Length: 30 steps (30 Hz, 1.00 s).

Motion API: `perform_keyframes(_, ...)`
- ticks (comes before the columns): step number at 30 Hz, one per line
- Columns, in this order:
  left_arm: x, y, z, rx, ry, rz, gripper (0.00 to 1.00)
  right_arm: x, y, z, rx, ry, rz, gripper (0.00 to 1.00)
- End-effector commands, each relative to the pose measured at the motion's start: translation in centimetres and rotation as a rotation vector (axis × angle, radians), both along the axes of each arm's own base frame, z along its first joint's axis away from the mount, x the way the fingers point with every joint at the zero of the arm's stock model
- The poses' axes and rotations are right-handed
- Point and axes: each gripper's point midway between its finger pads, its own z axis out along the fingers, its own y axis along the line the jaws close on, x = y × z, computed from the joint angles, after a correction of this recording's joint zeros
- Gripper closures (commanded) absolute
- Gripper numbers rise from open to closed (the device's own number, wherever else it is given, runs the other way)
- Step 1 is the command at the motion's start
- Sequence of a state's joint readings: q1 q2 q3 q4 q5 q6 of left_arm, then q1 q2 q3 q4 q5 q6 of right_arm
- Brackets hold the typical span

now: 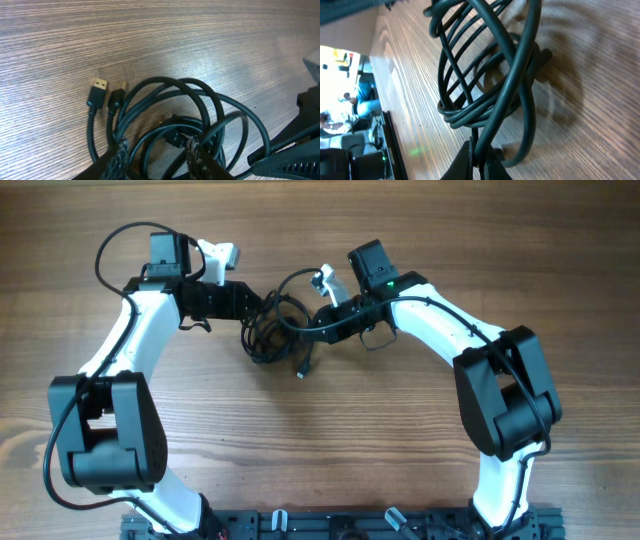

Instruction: Untangle cables

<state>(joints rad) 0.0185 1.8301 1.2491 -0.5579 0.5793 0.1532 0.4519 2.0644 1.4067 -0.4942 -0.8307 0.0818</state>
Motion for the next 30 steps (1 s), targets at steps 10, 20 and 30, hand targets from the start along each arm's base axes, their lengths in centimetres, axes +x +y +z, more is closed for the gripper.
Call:
perform_keyframes(10, -0.3, -1.3, -0.7, 0.051, 0.007, -0.025, 0.57, 0.9, 2.9, 3.1, 0.201, 0.081, -0.036, 0.95)
perform_keyframes(20, 0.1, -0.9, -0.9, 0.078, -0.004, -0.011, 0.51, 0.5, 2.5, 2.4, 0.163, 0.101, -0.043, 0.95)
perform_keyframes(30, 1.3, 2.5, -1.8, 0.210, 0.029, 0.193, 0.60, 0.7, 1.9, 1.3, 0.101, 0.093, -0.071, 0.96)
